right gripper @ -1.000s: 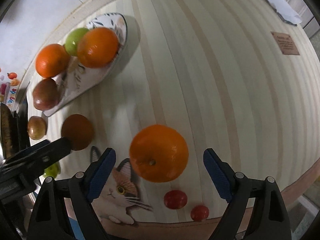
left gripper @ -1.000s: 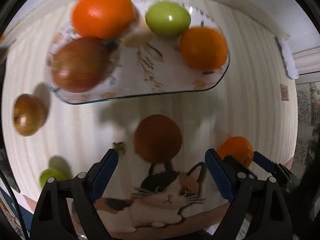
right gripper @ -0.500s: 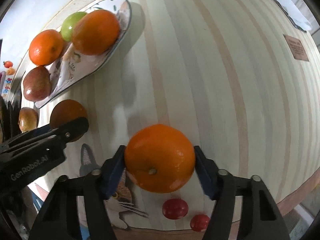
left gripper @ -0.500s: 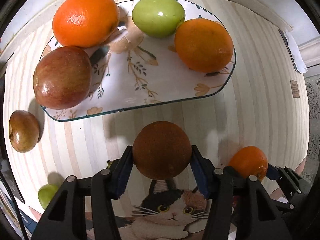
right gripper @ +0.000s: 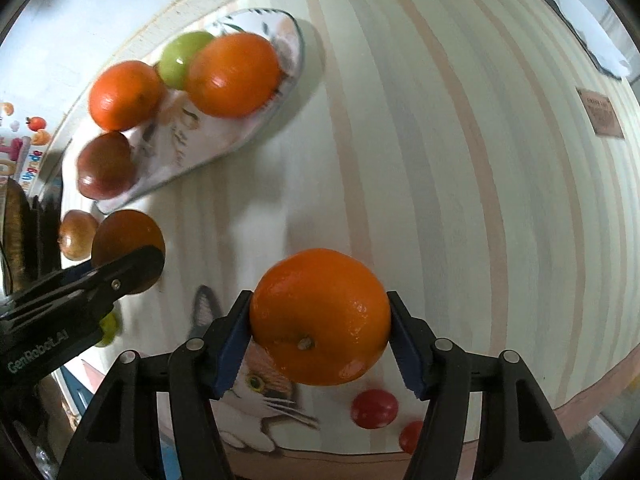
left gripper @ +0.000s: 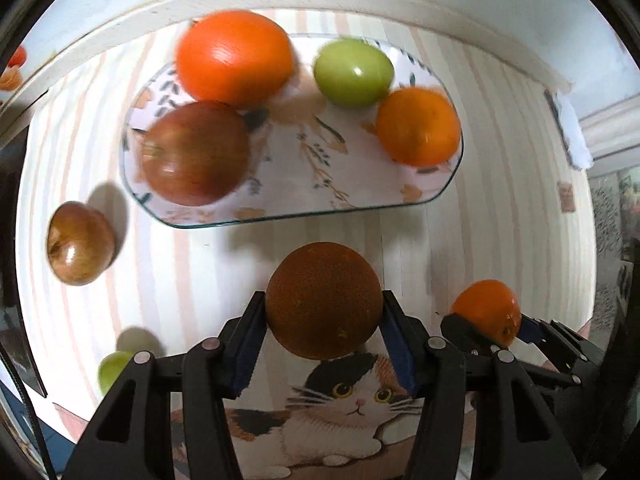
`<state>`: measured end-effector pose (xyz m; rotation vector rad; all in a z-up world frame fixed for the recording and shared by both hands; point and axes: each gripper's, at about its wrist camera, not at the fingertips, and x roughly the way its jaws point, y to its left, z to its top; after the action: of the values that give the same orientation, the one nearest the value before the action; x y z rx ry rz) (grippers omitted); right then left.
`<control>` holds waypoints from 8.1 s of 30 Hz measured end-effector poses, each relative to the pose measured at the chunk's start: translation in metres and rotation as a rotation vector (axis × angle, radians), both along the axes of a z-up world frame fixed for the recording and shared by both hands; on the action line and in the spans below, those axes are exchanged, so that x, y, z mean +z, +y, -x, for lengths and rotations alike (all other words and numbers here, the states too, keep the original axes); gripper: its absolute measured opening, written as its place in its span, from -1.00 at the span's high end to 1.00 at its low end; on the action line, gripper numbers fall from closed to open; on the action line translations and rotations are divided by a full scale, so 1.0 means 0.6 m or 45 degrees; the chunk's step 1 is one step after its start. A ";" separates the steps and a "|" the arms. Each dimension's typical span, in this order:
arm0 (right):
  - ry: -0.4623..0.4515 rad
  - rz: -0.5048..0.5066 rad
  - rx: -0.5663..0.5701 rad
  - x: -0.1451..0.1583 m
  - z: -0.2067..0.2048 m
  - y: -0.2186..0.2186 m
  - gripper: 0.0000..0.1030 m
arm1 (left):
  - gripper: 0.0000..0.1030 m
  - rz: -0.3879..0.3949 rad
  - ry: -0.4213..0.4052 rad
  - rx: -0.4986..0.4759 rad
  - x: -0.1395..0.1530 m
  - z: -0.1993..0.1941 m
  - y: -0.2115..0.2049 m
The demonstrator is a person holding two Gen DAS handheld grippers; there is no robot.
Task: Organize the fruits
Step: 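Set both held fruits onto the floral plate and open both tools, then lift both open tools away from the plate, then grasp the green apple with the left tool while the right tool grasps the brown apple, then carry both apples onto the floral plate and open both tools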
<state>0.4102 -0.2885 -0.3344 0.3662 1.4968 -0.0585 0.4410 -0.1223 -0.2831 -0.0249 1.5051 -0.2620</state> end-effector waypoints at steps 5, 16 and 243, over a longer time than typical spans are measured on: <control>-0.068 -0.044 0.021 0.031 -0.043 0.018 -0.29 | -0.03 0.111 -0.051 0.077 0.068 -0.017 0.067; -0.189 -0.020 0.137 0.053 -0.213 0.119 -0.29 | -0.03 0.057 -0.131 0.209 0.098 -0.169 0.176; 0.092 -0.150 0.103 0.029 -0.402 -0.061 -0.49 | -0.19 0.073 0.026 -0.043 0.012 -0.219 -0.064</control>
<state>0.6516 -0.3252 -0.3173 0.4011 1.5894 0.0814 0.5727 -0.1604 -0.2758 -0.0483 1.5192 -0.3332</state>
